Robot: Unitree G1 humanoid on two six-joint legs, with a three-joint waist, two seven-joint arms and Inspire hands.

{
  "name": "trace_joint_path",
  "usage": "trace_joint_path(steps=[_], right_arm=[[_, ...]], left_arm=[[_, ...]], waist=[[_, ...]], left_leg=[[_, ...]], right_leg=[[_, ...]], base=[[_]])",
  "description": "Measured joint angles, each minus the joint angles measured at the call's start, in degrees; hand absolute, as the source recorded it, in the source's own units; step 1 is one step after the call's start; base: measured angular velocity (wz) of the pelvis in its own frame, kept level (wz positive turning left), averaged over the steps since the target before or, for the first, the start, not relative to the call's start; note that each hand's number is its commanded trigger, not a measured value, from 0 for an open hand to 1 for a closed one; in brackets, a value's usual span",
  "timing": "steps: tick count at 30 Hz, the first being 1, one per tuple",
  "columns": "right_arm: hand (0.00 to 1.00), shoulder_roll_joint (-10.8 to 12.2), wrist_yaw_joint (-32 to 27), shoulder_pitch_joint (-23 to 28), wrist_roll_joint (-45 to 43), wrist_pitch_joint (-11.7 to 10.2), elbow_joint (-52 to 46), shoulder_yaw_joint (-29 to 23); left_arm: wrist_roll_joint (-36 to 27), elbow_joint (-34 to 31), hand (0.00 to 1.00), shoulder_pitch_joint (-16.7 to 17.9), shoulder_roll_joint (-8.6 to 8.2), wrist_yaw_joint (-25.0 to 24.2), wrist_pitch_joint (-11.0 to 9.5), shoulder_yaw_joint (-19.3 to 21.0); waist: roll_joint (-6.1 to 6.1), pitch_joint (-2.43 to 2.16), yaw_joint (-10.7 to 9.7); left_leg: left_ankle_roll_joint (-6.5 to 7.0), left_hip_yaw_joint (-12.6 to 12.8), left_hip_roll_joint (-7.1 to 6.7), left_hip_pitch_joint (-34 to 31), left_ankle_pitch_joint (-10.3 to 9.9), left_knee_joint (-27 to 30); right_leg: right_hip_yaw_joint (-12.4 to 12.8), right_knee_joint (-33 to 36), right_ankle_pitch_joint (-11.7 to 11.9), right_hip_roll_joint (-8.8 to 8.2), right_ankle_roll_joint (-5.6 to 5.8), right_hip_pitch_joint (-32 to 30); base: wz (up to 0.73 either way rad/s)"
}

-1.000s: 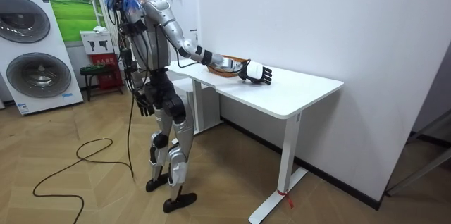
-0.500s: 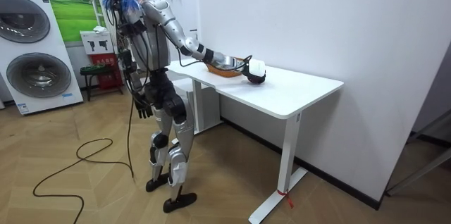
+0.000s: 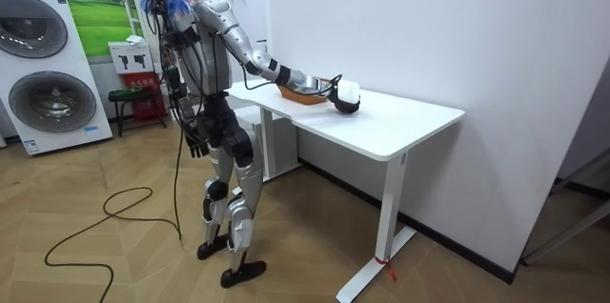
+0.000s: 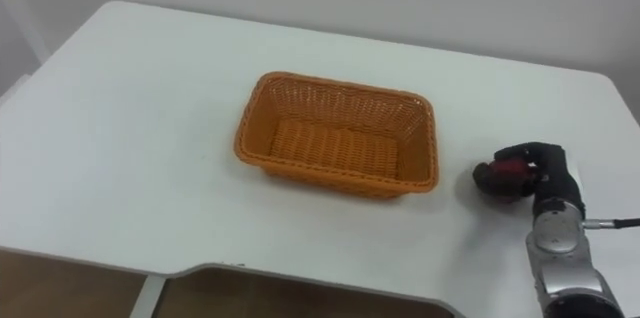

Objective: Pick and place apple

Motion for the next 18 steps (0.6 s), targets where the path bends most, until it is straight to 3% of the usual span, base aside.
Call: trace_joint_path(steps=[7,9,13,18], right_arm=[[1.00,0.22,-1.64,0.04,1.43,0.79,-2.41,-0.06],[1.00,0.25,-1.87,0.04,1.31,1.11,-4.71,-0.08],[1.00,0.29,-3.52,0.02,1.40,0.91,-12.70,-0.02],[1.00,0.43,-5.39,0.27,1.21,1.00,-24.10,0.77]], left_arm=[[0.08,-0.07,0.00,0.13,-0.07,0.01,0.08,0.06],[0.06,-0.46,0.00,0.40,-0.05,-0.04,0.11,0.09],[0.05,-0.66,0.00,0.25,0.00,-0.35,0.06,0.04],[0.08,-0.69,0.00,0.31,0.00,0.04,0.01,-0.57]], waist=[[1.20,0.45,0.16],[1.33,0.39,0.01],[0.99,0.16,-0.61],[0.58,0.31,-0.73]], left_leg=[[0.00,0.42,0.02,0.56,0.00,-0.33],[0.08,0.52,-0.02,0.36,0.05,-0.59],[0.12,0.53,-0.08,-0.23,0.40,-0.52],[0.12,0.97,0.01,-0.18,0.41,-0.62]], right_leg=[[0.30,0.76,-0.01,-0.08,0.01,-0.16],[0.38,0.86,-0.04,-0.15,0.00,-0.52],[0.30,1.01,-0.07,-0.26,-0.03,-1.15],[0.50,0.84,-0.07,-0.18,-0.02,-1.27]], base=[[-0.03],[-0.02],[0.02],[-0.04]])
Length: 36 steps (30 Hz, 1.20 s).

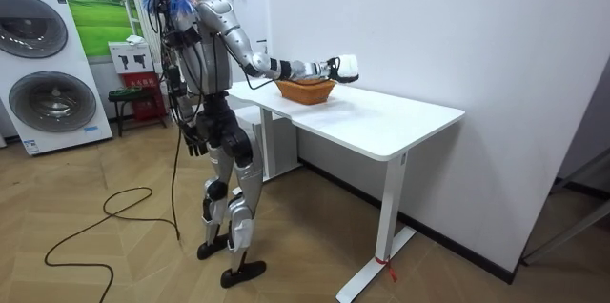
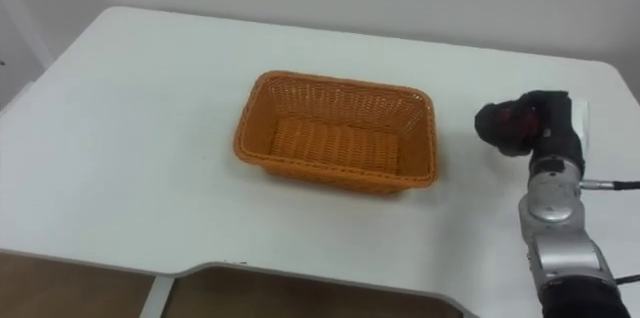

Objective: Pick and place apple

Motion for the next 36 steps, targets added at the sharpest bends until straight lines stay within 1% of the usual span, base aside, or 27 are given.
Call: trace_joint_path(steps=[4,6,10,13,18,21,24,25,26,27,28,29,31,33,36], right_arm=[[1.00,-0.01,-0.96,-0.01,-0.10,-0.34,-6.56,1.43],[1.00,0.11,-0.79,0.18,-0.44,-0.34,-8.75,1.79],[1.00,0.41,-0.51,1.67,-4.72,-0.29,-14.27,2.60],[1.00,0.41,0.50,2.44,-6.73,-0.30,-16.83,3.37],[1.00,0.42,2.59,3.36,-7.04,-0.29,-20.51,5.31],[1.00,0.42,3.78,3.37,-7.01,-0.29,-21.53,6.70],[1.00,0.42,5.12,3.36,-7.10,-0.29,-21.59,8.76],[0.73,0.46,5.76,3.36,-7.17,-0.25,-21.59,9.43],[0.44,0.67,6.31,3.36,-7.94,-0.22,-21.59,10.19],[0.00,0.88,6.63,3.36,-8.38,-0.22,-21.60,10.52],[0.00,1.83,7.23,3.36,-9.14,-0.22,-21.61,10.60],[0.00,2.52,7.45,3.36,-9.50,-0.22,-21.61,10.62],[0.00,2.92,7.75,3.36,-9.86,-0.22,-21.66,10.68],[0.00,3.12,8.19,3.36,-10.53,-0.23,-22.08,10.80],[0.00,4.15,8.24,3.37,-11.13,-0.24,-23.57,12.83]], left_arm=[[-0.06,-0.37,0.00,-0.03,-0.12,0.05,-0.25,-0.60],[-0.10,0.12,0.00,-0.34,-0.16,0.05,-0.16,-0.59],[-0.10,0.14,0.00,-0.19,-0.20,-0.03,-0.10,-0.64],[0.00,0.14,0.00,0.12,-0.41,-0.26,-0.08,-0.68],[0.00,0.13,0.00,0.00,-0.49,-0.30,-0.07,-1.87],[-0.03,0.13,0.00,-0.31,-0.48,-0.22,-0.07,-1.89],[-0.01,0.06,0.00,-0.80,-0.47,0.03,-0.14,-2.27],[0.01,0.05,0.00,-1.05,-0.47,0.00,-0.15,-2.62],[0.01,0.05,0.00,-1.12,-0.47,-0.09,-0.16,-2.84],[-0.01,0.05,0.00,-1.21,-0.47,-0.16,-0.18,-2.84],[-0.02,0.05,0.00,-1.43,-0.47,-0.34,-0.19,-2.84],[-0.04,0.05,0.00,-1.67,-0.47,-0.44,-0.24,-2.84],[-0.07,0.03,0.00,-2.19,-0.47,-0.43,-0.38,-2.84],[-0.03,0.04,0.00,-2.23,-0.46,-0.41,-0.54,-2.84],[-0.35,0.06,0.00,-1.80,-0.43,-0.33,-0.48,-3.12]], waist=[[-0.26,-0.02,-0.09],[-0.19,0.06,-0.10],[0.16,0.25,-0.02],[0.37,0.16,-0.05],[0.84,0.09,-0.15],[1.10,-0.15,0.05],[1.20,-0.29,1.15],[1.11,-0.30,1.60],[0.96,-0.37,1.88],[0.87,-0.39,2.02],[0.71,-0.32,2.40],[0.53,-0.15,2.73],[0.40,0.02,2.95],[0.43,0.08,3.19],[0.62,0.23,2.81]], left_leg=[[-0.01,-0.01,0.03,0.49,0.01,-0.44],[-0.01,-0.04,0.01,0.45,0.00,-0.45],[-0.01,-0.03,0.01,0.37,0.00,-0.34],[-0.01,-0.03,0.02,0.14,0.00,-0.19],[-0.01,-0.09,0.03,-0.42,0.00,-0.27],[-0.02,0.06,0.09,-0.30,0.00,-0.33],[-0.03,0.50,0.08,-0.06,0.02,-0.23],[-0.03,0.59,0.08,-0.08,0.02,-0.22],[-0.03,0.64,0.08,-0.08,0.02,-0.20],[-0.03,0.64,0.08,-0.06,0.02,-0.19],[-0.03,0.60,0.09,-0.05,0.02,-0.17],[-0.03,0.58,0.09,-0.06,0.02,-0.13],[-0.03,0.63,0.09,-0.05,0.02,-0.10],[-0.03,0.66,0.08,-0.04,0.01,-0.12],[-0.03,0.65,0.11,0.00,0.02,-0.11]], right_leg=[[0.09,-0.17,0.00,0.11,0.00,0.26],[0.06,-0.18,0.01,0.08,0.01,0.31],[0.55,-0.10,0.02,0.10,0.03,0.24],[0.51,-0.08,0.02,0.10,0.02,0.10],[0.06,0.04,0.03,0.06,0.01,-0.24],[0.12,0.12,0.03,0.08,0.00,-0.26],[0.40,0.11,0.03,0.07,0.00,-0.21],[0.53,0.11,0.03,0.07,0.01,-0.32],[0.58,0.07,0.04,0.07,0.01,-0.35],[0.60,0.06,0.04,0.08,0.01,-0.34],[0.59,0.05,0.04,0.09,0.01,-0.30],[0.60,0.02,0.04,0.09,0.01,-0.23],[0.91,0.01,0.04,0.08,0.01,-0.22],[0.98,0.01,0.05,0.08,0.03,-0.22],[0.95,-0.03,0.05,0.13,0.03,-0.16]], base=[[0.00],[0.00],[0.00],[0.00],[0.00],[0.00],[-0.06],[-0.06],[-0.04],[0.00],[0.00],[0.00],[0.00],[0.00],[0.00]])
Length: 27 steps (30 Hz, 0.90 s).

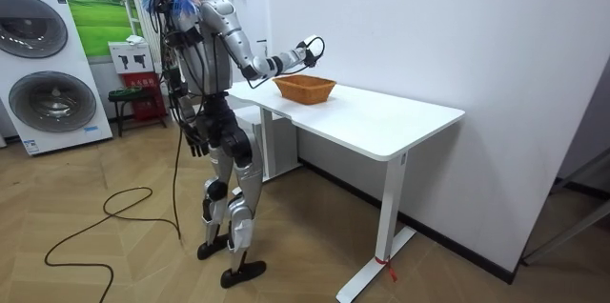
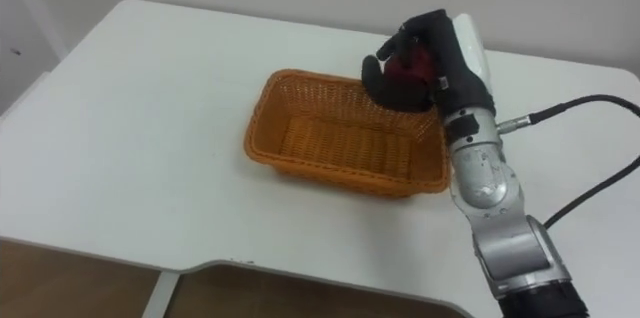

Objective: Pick and place apple

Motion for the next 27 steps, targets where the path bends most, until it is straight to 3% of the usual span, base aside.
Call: trace_joint_path(steps=[4,24,27], right_arm=[[0.00,0.33,1.27,0.03,-0.71,0.00,-1.11,2.44],[0.00,0.89,2.27,1.44,-0.57,-0.05,-2.13,3.22],[0.00,0.88,2.27,1.50,-0.18,-0.05,-2.32,2.48]], left_arm=[[-0.13,-0.01,0.00,-0.49,0.01,0.04,-0.01,-1.23],[-0.22,-0.02,0.00,-0.58,-0.22,0.07,0.03,-2.31],[-0.42,0.65,0.00,-0.02,-0.35,0.37,-0.09,-2.29]], waist=[[-0.06,-0.04,-0.10],[0.17,-0.06,-0.49],[0.03,-0.28,-1.43]], left_leg=[[0.00,-0.05,0.00,-0.02,0.00,-0.12],[0.00,0.04,-0.02,0.12,0.00,-0.24],[0.00,-0.06,-0.05,0.11,0.00,-0.17]], right_leg=[[-0.45,0.01,0.00,-0.03,0.00,0.01],[-0.31,-0.03,0.01,-0.02,0.00,0.01],[-0.10,0.02,0.01,-0.05,0.00,0.09]], base=[[0.00],[0.00],[0.01]])
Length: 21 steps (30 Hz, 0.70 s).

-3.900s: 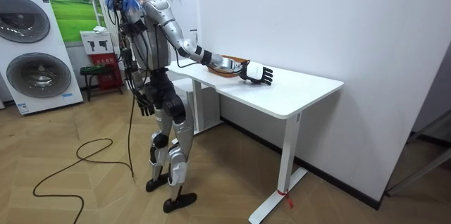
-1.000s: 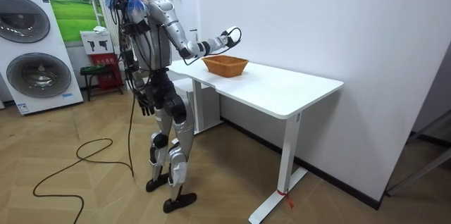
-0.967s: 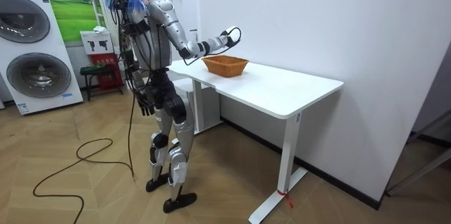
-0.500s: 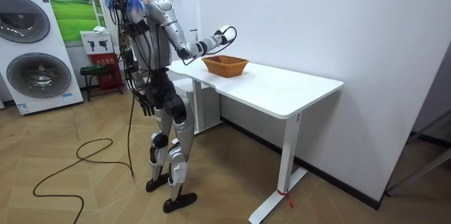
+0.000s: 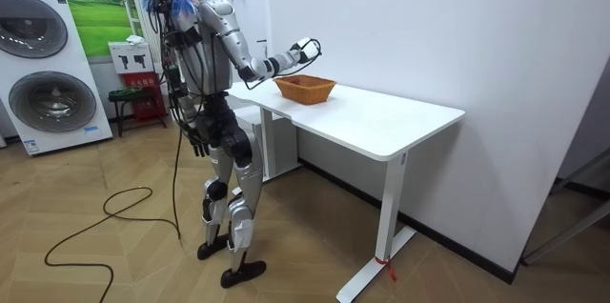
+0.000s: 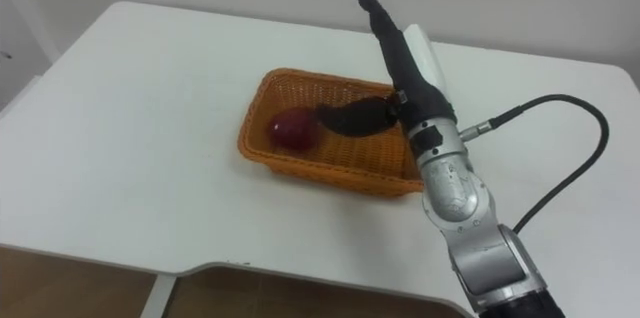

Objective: Pick and place apple

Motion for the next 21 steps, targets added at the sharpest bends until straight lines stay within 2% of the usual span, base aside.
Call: trace_joint_path(steps=[3,6,9,11,15,19,21], right_arm=[[0.00,-0.48,-1.08,0.15,0.05,-0.03,-1.78,-2.97],[0.00,-0.49,-4.19,0.28,0.10,-1.60,-3.20,-8.16],[0.00,-0.60,-8.73,0.56,0.02,-2.41,-4.13,-15.70],[0.00,-1.42,-14.07,1.89,1.30,-3.04,-6.27,-21.81],[0.00,-1.58,-22.13,2.82,4.58,-4.33,-6.23,-28.88],[0.00,-2.54,-31.28,4.45,10.07,-4.92,-1.72,-37.45],[0.00,-2.57,-34.72,6.18,13.31,-4.91,0.54,-40.10]], left_arm=[[0.22,0.03,0.00,0.66,0.02,0.77,-0.01,0.51],[0.40,0.04,0.00,1.70,-0.17,0.67,0.00,1.12],[0.37,0.07,0.00,2.46,-0.59,0.74,-0.60,4.58],[0.28,0.00,0.00,3.52,-0.56,1.53,-1.29,6.50],[0.25,0.04,0.00,5.13,-0.76,2.59,-1.53,6.80],[0.31,-0.19,0.00,6.33,-0.80,4.29,-1.58,9.48],[0.30,-1.03,0.00,6.78,-0.85,4.65,-1.46,10.00]], waist=[[-0.03,-0.03,-0.91],[-0.23,-0.16,-2.01],[-0.48,-0.31,-3.16],[-0.48,-0.35,-3.87],[-0.51,-0.28,-6.33],[-1.14,-0.33,-8.89],[-1.06,-0.30,-9.23]], left_leg=[[0.00,-0.03,0.01,-0.15,0.00,0.07],[0.00,0.19,0.04,-0.06,0.00,0.00],[0.00,0.24,0.04,-0.16,0.00,0.05],[0.01,0.47,0.03,0.03,-0.01,0.03],[0.01,1.11,0.08,0.79,0.00,-0.45],[0.02,1.62,0.15,0.93,-0.01,-0.72],[0.02,1.99,0.22,0.87,-0.01,-1.01]], right_leg=[[-0.34,-0.02,0.00,-0.01,0.00,-0.08],[0.10,0.02,0.00,0.00,0.00,-0.14],[0.23,0.06,0.00,0.00,0.00,-0.32],[0.48,0.07,0.01,0.03,0.01,-0.23],[0.65,0.12,0.00,0.07,0.02,0.02],[0.85,0.12,0.01,0.09,0.01,-0.03],[1.66,0.22,0.01,0.22,0.01,-0.34]], base=[[0.00],[-0.02],[-0.01],[-0.05],[-0.07],[-0.03],[-0.15]])
